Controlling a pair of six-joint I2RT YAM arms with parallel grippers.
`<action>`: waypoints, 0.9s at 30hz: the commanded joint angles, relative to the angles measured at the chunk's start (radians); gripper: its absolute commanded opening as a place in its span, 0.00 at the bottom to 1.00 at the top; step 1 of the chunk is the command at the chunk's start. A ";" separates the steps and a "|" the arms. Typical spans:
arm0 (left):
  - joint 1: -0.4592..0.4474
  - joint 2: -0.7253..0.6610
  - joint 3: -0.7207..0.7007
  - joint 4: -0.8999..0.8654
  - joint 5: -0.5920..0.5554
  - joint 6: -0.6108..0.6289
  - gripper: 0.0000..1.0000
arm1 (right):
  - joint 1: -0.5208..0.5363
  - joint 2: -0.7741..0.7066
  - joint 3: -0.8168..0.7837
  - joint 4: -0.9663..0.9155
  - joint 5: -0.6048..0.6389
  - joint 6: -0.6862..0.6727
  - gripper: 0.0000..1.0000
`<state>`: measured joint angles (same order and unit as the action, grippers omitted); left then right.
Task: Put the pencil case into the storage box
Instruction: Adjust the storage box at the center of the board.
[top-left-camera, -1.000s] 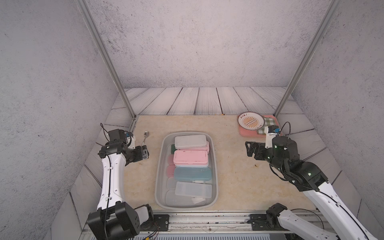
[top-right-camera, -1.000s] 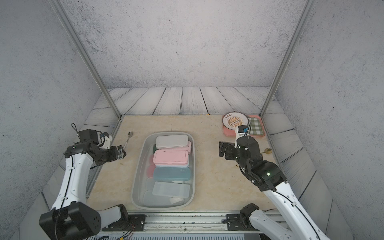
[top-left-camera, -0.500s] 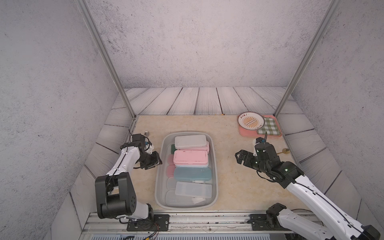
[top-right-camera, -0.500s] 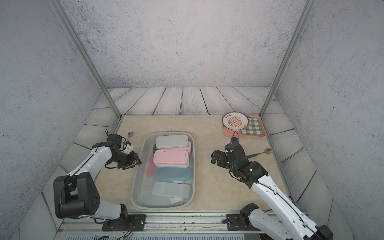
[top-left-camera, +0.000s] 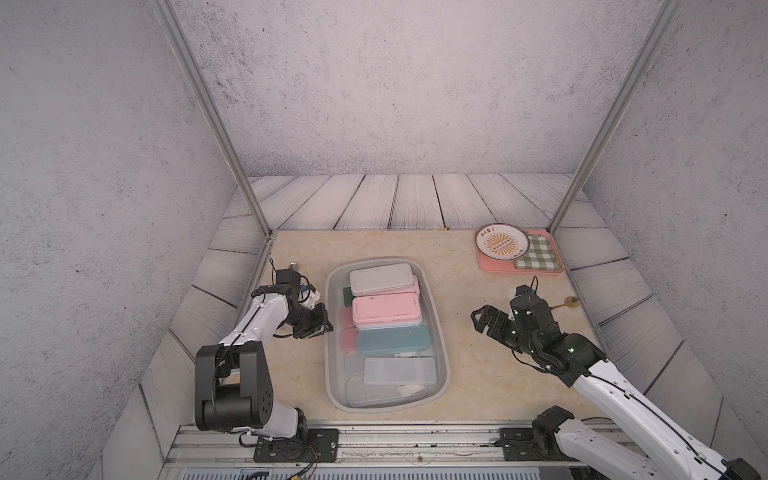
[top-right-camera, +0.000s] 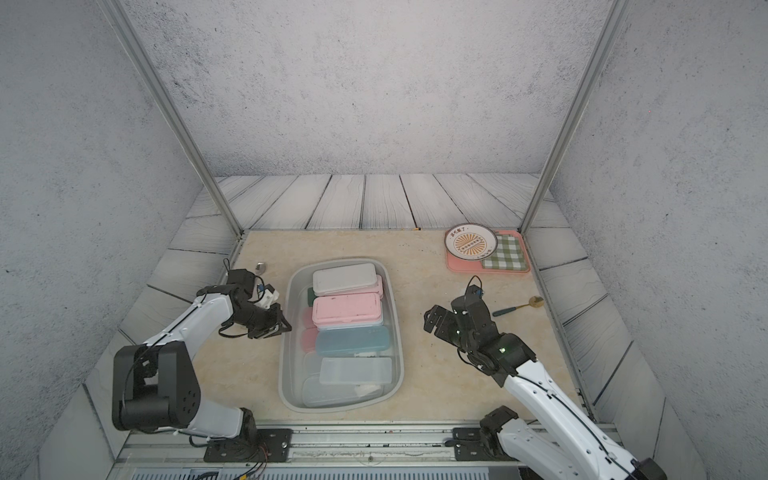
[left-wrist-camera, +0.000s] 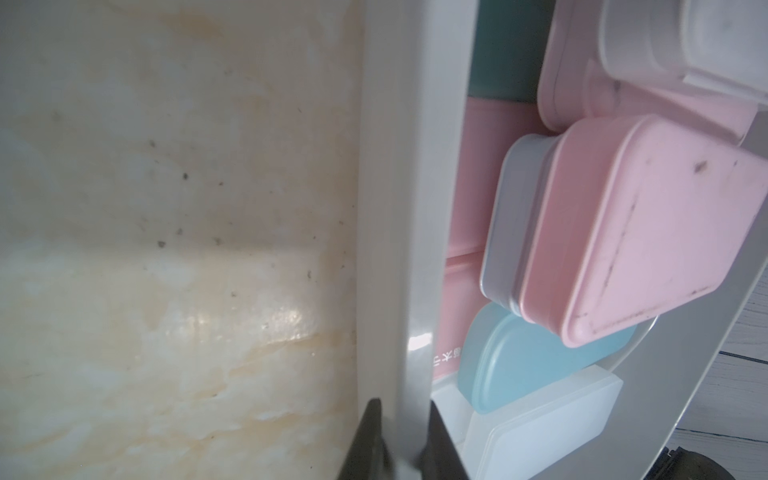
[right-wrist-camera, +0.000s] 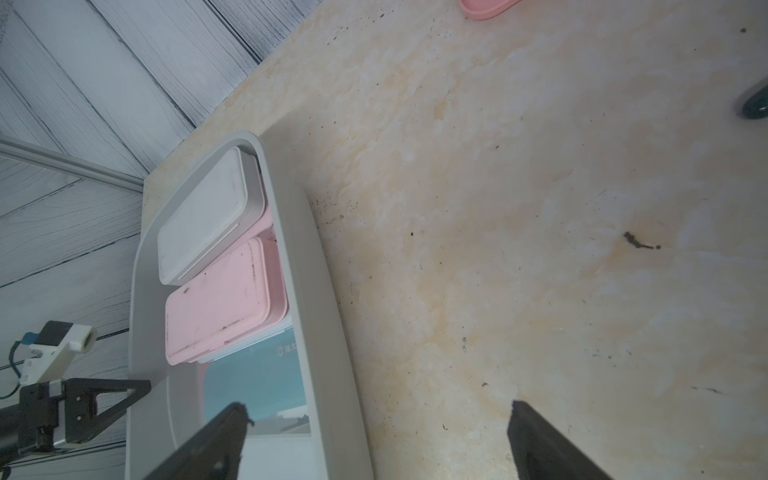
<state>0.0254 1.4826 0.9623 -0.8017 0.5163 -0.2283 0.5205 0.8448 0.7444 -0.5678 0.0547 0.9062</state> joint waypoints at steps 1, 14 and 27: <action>-0.057 0.034 0.027 0.019 0.035 -0.052 0.04 | -0.001 -0.040 -0.004 -0.024 0.033 -0.008 0.99; -0.200 0.165 0.184 0.015 -0.050 0.046 0.09 | -0.002 -0.135 -0.068 -0.077 0.103 0.045 0.99; -0.118 -0.115 0.206 -0.024 -0.175 0.039 1.00 | -0.043 -0.021 -0.162 0.347 0.417 -0.704 0.99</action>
<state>-0.1524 1.4982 1.1770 -0.8169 0.4046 -0.1986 0.5114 0.7319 0.6250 -0.4141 0.3378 0.5285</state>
